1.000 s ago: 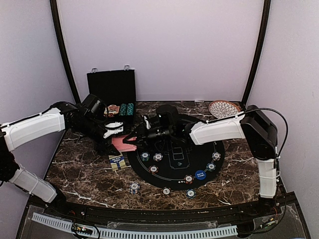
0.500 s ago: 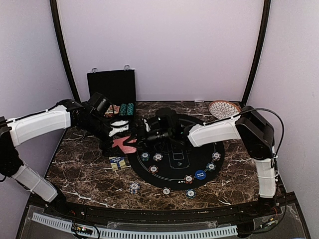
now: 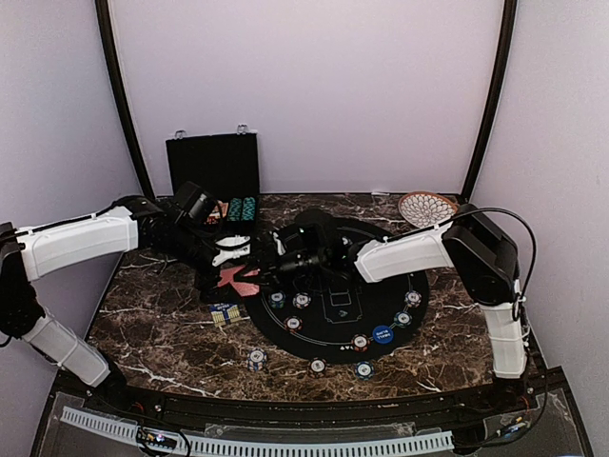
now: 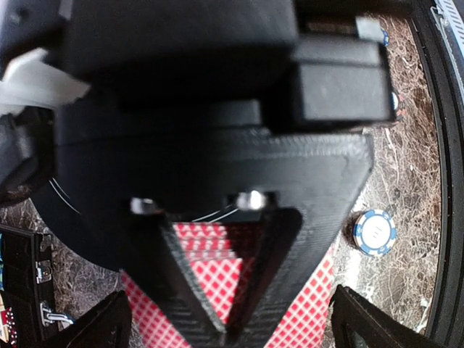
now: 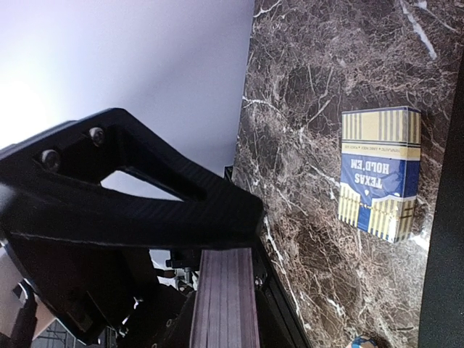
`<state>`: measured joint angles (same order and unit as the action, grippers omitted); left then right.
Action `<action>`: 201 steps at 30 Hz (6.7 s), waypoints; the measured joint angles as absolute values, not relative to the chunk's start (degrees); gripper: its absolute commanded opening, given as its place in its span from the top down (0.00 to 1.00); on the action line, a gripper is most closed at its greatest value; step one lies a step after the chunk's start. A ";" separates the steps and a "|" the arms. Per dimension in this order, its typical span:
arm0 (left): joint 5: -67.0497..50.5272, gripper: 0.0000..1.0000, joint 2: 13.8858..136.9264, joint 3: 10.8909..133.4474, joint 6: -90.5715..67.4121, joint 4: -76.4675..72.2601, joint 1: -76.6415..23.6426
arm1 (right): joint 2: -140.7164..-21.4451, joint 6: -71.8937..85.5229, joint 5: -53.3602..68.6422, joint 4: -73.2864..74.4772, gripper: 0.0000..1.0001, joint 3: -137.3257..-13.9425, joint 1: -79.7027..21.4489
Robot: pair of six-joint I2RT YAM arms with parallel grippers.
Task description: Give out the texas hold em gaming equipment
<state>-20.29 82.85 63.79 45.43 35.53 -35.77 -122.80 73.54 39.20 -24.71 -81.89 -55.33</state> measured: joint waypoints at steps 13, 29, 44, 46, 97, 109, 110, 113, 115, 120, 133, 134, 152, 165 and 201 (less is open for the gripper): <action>-15.97 0.24 82.83 62.22 45.84 33.69 -35.92 | -122.83 75.16 39.27 -26.87 0.72 -81.93 -55.33; -15.53 0.12 82.81 62.76 46.09 33.93 -35.92 | -124.09 74.89 39.51 -26.50 0.47 -83.70 -55.33; -16.99 0.01 78.39 59.79 46.81 37.43 -29.56 | -124.18 64.77 33.74 -11.14 0.32 -83.02 -53.84; -17.32 0.01 77.82 59.20 47.99 37.52 -27.62 | -124.18 62.83 32.16 -7.68 0.29 -83.83 -53.91; -17.67 0.01 76.14 40.25 70.04 22.61 -19.29 | -134.67 62.26 24.64 3.27 0.24 -98.41 -58.83; -18.90 0.01 77.52 38.92 71.61 17.34 -19.29 | -137.51 65.52 24.62 -1.48 0.45 -99.37 -58.89; -18.98 0.01 77.91 38.85 71.81 16.88 -19.29 | -137.71 65.69 24.58 -1.74 0.45 -99.48 -58.89; -19.11 0.01 78.72 38.39 73.38 16.01 -19.29 | -137.80 65.98 24.36 -1.80 0.52 -99.53 -58.89; -19.14 0.01 79.20 38.28 74.65 15.94 -19.29 | -137.80 65.93 24.16 -1.69 0.58 -99.50 -58.89; -19.27 0.01 81.76 38.83 77.54 16.12 -19.29 | -137.80 66.22 22.92 -0.80 0.76 -99.39 -58.87; -21.26 0.01 86.32 44.21 80.38 17.82 -19.42 | -137.82 64.64 22.94 -0.60 0.71 -99.42 -58.57; -21.50 0.01 86.65 44.36 80.44 18.13 -19.51 | -137.82 64.42 23.07 -0.62 0.69 -99.42 -58.54; -24.71 0.25 90.41 48.82 75.96 24.03 -20.80 | -139.04 66.89 26.15 -7.79 0.67 -98.91 -57.58; -26.30 0.30 92.36 50.68 69.49 25.67 -20.80 | -140.05 70.94 27.44 -16.25 0.71 -96.88 -56.86; -27.42 0.01 90.74 53.45 67.70 30.30 -20.91 | -141.49 74.87 32.71 -25.71 1.00 -94.89 -56.99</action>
